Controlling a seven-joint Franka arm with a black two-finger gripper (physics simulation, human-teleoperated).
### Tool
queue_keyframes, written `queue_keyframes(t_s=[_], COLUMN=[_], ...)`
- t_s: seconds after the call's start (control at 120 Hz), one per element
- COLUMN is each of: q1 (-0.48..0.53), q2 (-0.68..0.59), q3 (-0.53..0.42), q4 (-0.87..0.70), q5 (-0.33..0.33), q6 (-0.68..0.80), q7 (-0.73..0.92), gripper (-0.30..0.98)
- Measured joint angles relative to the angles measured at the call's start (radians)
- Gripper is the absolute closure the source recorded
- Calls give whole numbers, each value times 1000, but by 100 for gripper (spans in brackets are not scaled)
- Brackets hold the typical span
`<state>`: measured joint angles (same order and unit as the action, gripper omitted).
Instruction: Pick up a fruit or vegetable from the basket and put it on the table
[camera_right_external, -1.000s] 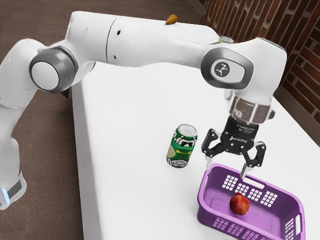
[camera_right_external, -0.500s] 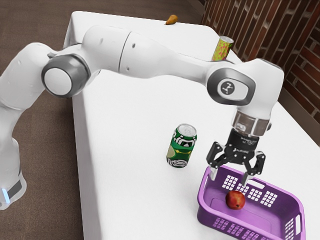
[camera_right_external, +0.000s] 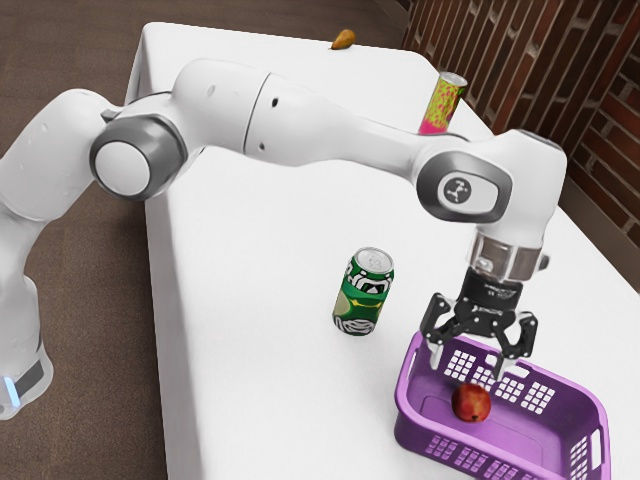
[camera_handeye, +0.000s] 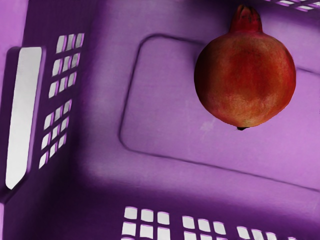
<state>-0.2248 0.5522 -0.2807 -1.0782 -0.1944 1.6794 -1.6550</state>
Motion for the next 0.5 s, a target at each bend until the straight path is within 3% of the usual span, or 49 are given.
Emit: queue_keyframes(t_s=[0.5], q1=[2], q2=[91], q3=[-4], q4=[3], q5=[-1], q6=[91], q7=[145], gripper=[0])
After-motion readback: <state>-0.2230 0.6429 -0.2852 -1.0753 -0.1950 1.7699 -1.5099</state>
